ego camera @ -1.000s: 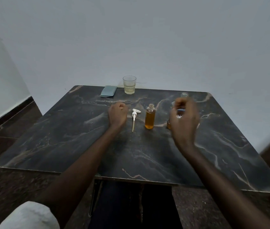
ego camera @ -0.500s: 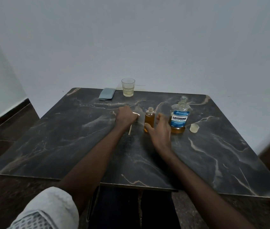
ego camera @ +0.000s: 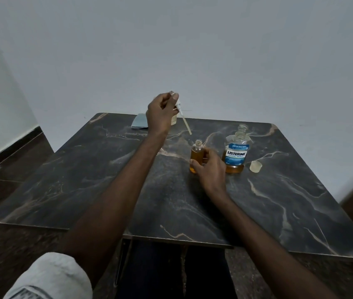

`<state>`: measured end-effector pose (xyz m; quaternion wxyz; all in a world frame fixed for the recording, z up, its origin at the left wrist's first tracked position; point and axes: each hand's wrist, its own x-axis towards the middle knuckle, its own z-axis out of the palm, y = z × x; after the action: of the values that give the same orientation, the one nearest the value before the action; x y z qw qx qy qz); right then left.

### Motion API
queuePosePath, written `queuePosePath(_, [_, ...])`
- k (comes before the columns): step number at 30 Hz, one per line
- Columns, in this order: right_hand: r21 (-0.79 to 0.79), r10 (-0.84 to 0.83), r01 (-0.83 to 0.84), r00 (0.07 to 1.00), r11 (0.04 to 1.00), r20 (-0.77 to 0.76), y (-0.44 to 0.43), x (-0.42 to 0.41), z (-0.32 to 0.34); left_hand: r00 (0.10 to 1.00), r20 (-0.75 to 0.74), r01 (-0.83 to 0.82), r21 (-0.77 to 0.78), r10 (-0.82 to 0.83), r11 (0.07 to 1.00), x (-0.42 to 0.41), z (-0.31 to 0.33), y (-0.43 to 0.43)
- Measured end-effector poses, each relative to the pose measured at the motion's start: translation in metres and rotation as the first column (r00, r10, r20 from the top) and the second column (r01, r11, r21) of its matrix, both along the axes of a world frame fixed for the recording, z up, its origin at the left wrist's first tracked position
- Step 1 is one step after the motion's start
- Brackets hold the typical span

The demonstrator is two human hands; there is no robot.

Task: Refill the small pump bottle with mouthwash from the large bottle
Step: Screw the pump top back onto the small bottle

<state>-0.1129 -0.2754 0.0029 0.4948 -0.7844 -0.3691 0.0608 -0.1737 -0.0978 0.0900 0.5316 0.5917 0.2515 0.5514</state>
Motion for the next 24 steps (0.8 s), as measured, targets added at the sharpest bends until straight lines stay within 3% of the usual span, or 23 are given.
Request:
queuePosePath(4, [-0.004,-0.005,0.005,1.0,1.0,0.003,0.0,-0.001,0.001,0.982,0.125,0.139,0.006,-0.139,0.99,0.004,0.005,-0.011])
queuePosePath(13, [-0.021,-0.018,0.018,1.0,1.0,0.014,0.001,0.0,0.0,0.971,0.029,0.23,0.146,-0.237,0.962,0.002,-0.005,-0.031])
queuePosePath(19, [-0.001,-0.027,0.027,0.999,1.0,0.037,0.002,0.0,-0.003,0.946,-0.146,0.318,0.221,-0.291,0.922,-0.001,-0.026,-0.039])
queuePosePath(24, [0.005,-0.022,0.021,0.998,1.0,0.051,0.002,0.001,-0.005,0.925,-0.308,0.317,0.303,-0.223,0.899,-0.005,-0.049,-0.047])
